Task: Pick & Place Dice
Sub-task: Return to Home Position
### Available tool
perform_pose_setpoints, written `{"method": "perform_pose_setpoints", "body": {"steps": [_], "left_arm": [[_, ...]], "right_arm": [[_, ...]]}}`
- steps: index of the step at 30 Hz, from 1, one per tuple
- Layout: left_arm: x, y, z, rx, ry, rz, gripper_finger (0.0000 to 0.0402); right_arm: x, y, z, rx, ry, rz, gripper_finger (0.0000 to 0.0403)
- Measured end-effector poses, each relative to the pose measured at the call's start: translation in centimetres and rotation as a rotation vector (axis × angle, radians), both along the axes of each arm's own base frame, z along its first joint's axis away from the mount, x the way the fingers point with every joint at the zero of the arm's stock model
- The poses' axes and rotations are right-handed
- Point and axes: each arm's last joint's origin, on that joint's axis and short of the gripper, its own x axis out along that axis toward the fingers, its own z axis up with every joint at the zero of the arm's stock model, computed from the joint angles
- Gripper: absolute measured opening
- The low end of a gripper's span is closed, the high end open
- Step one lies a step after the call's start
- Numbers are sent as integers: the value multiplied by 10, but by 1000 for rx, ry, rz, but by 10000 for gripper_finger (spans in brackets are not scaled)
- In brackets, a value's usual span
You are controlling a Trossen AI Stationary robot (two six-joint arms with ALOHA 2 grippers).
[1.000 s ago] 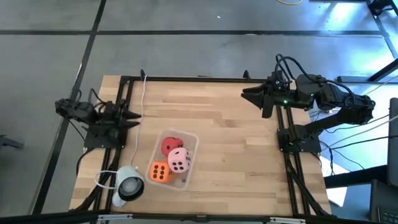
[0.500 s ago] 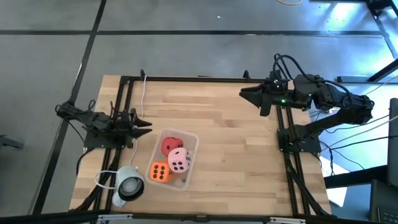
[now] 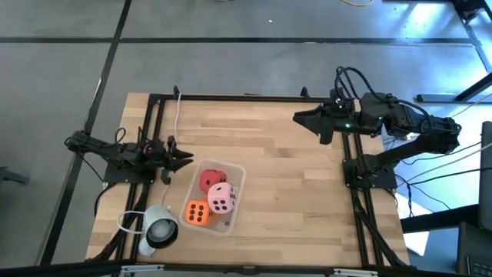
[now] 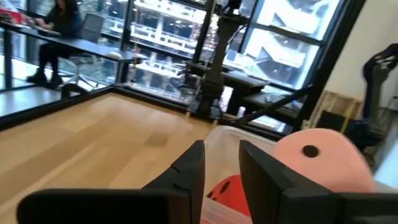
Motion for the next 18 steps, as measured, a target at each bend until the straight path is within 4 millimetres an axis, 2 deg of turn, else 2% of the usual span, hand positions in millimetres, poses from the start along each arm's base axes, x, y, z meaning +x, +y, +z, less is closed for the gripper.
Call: {"method": "perform_pose_setpoints", "body": {"steps": [6,10,14,18], "left_arm": [[2,4,-2,9,23,43,76],[3,5,-4,-8,33,62,71],[3,6,-4,20,46,67,67],[3,6,-5,54,55,69,66]], "right_arm": [[1,0,0,-54,12,-5,148],[-5,-1,-6,-90,83,1,148],[-25,-3,-3,-125,103,-4,148],[-56,-8,4,-186,83,-50,148]]}}
